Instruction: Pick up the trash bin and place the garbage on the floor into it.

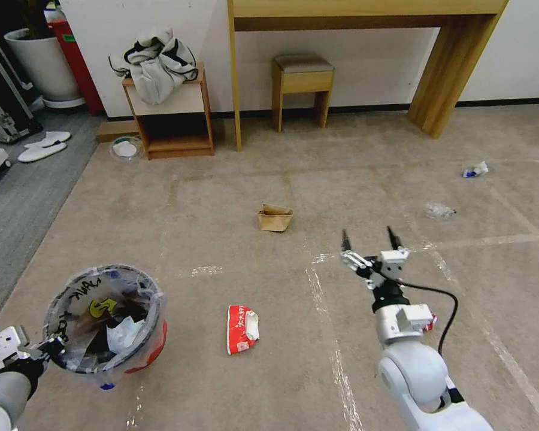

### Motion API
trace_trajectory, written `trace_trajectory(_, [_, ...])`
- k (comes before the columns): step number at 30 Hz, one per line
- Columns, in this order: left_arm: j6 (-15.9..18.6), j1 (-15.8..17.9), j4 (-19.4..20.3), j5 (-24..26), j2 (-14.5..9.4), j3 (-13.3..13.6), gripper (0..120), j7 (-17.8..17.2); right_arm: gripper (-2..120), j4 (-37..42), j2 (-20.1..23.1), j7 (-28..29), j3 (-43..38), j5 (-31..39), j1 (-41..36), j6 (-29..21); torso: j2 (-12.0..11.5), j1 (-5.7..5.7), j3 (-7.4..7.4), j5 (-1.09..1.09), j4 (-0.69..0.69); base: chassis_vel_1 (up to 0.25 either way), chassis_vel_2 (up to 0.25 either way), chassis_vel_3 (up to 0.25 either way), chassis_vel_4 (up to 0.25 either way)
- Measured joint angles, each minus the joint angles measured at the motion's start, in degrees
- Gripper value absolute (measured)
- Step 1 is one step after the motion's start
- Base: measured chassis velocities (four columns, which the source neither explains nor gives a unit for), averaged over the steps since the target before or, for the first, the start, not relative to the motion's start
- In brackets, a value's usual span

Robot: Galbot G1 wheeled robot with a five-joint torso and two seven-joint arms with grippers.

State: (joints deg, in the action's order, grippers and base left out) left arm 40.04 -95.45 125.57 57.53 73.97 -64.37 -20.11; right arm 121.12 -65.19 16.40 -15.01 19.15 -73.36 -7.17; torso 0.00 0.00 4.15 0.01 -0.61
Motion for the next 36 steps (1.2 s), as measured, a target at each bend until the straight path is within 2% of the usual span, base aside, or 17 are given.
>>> trace_trajectory(1, [0.00, 0.03, 0.06, -0.07, 0.07, 0.13, 1, 0.00, 100, 0.89, 1.32, 0.83, 1.29, 3.05, 1.16, -2.99, 0.00, 0.00, 0.00, -0.02, 0.00, 0.000, 0.000, 0.000, 0.000])
trace_trajectory(2, [0.00, 0.03, 0.06, -0.07, 0.07, 0.13, 1, 0.00, 100, 0.89, 1.32, 0.83, 1.29, 3.05, 1.16, -2.99, 0.00, 0.00, 0.00, -0.02, 0.00, 0.000, 0.000, 0.000, 0.000])
trace_trajectory(3, [0.00, 0.05, 0.07, -0.15, 0.10, 0.20, 1, 0.00, 100, 1.65, 2.54, 1.62, 2.54, 5.70, 2.30, -5.46, 0.00, 0.00, 0.00, -0.02, -0.01, 0.000, 0.000, 0.000, 0.000])
trace_trajectory(4, [0.02, 0.08, 0.08, -0.28, 0.17, 0.34, 1, -0.01, 100, 2.87, 5.35, 3.96, 6.01, 11.21, 6.11, -11.13, 0.00, 0.00, 0.00, -0.01, -0.01, 0.000, 0.000, 0.000, 0.000])
trace_trajectory(5, [0.02, 0.08, 0.08, -0.28, 0.17, 0.34, 1, -0.01, 100, 2.87, 5.35, 3.96, 6.01, 11.21, 6.11, -11.13, 0.00, 0.00, 0.00, -0.01, -0.01, 0.000, 0.000, 0.000, 0.000])
trace_trajectory(8, [0.09, 0.07, 0.09, -0.41, 0.26, 0.35, 1, -0.04, 100, 2.24, 8.35, 7.69, 12.06, 18.50, 12.94, -16.05, 0.00, 0.00, 0.00, -0.02, -0.01, 0.000, 0.000, 0.000, 0.000])
trace_trajectory(12, [0.12, 0.08, 0.07, -0.46, 0.31, 0.35, 1, -0.04, 100, 1.36, 8.95, 9.46, 15.03, 22.22, 16.01, -17.59, 0.00, 0.00, 0.00, -0.02, 0.00, 0.000, 0.000, 0.000, 0.000])
trace_trajectory(13, [0.12, 0.16, -0.11, -0.55, 0.46, 0.35, 1, -0.06, 100, 0.27, 9.02, 11.12, 17.99, 25.92, 18.95, -18.96, 0.00, 0.00, 0.00, -0.01, -0.01, 0.000, 0.000, 0.000, 0.000])
trace_trajectory(15, [0.12, 0.16, -0.12, -0.56, 0.48, 0.35, 1, -0.06, 100, 0.21, 9.01, 11.20, 18.17, 26.11, 19.12, -19.06, 0.00, 0.00, 0.00, -0.01, -0.01, 0.000, 0.000, 0.000, 0.000])
trace_trajectory(17, [0.15, 0.20, -0.59, -0.86, 0.87, 0.25, 1, -0.08, 100, -1.99, 6.96, 16.46, 23.76, 35.39, 24.22, -24.07, 0.00, 0.00, 0.00, -0.02, -0.01, 0.000, 0.000, 0.000, 0.000])
trace_trajectory(18, [0.15, 0.20, -0.59, -0.86, 0.87, 0.25, 1, -0.08, 100, -1.99, 6.96, 16.46, 23.76, 35.39, 24.22, -24.07, 0.00, 0.00, 0.00, -0.02, -0.01, 0.000, 0.000, 0.000, 0.000])
trace_trajectory(20, [0.15, 0.15, -0.99, -0.97, 1.05, -0.11, 1, -0.09, 100, -5.26, 3.40, 21.25, 27.56, 41.96, 28.02, -27.76, 0.00, 0.00, 0.00, -0.02, -0.01, 0.000, 0.000, 0.000, 0.000])
trace_trajectory(24, [0.15, 0.10, -1.24, -1.00, 1.07, -0.46, 1, -0.09, 100, -8.19, 0.54, 23.42, 29.61, 44.82, 29.84, -29.02, 0.00, 0.00, 0.01, -0.02, -0.01, 0.000, 0.000, 0.000, 0.000])
trace_trajectory(25, [0.15, 0.09, -1.46, -1.00, 1.10, -0.79, 1, -0.09, 100, -10.49, -2.20, 25.21, 31.03, 47.45, 31.31, -29.93, 0.00, 0.00, 0.00, -0.02, -0.01, 0.000, 0.000, 0.000, 0.000])
trace_trajectory(36, [0.14, -0.23, -2.09, -1.24, 1.61, -1.53, 1, -0.13, 100, -20.22, -9.39, 27.10, 36.73, 47.66, 33.72, -30.94, 0.00, 0.00, 0.00, -0.02, 0.00, 0.000, 0.000, 0.000, 0.000])
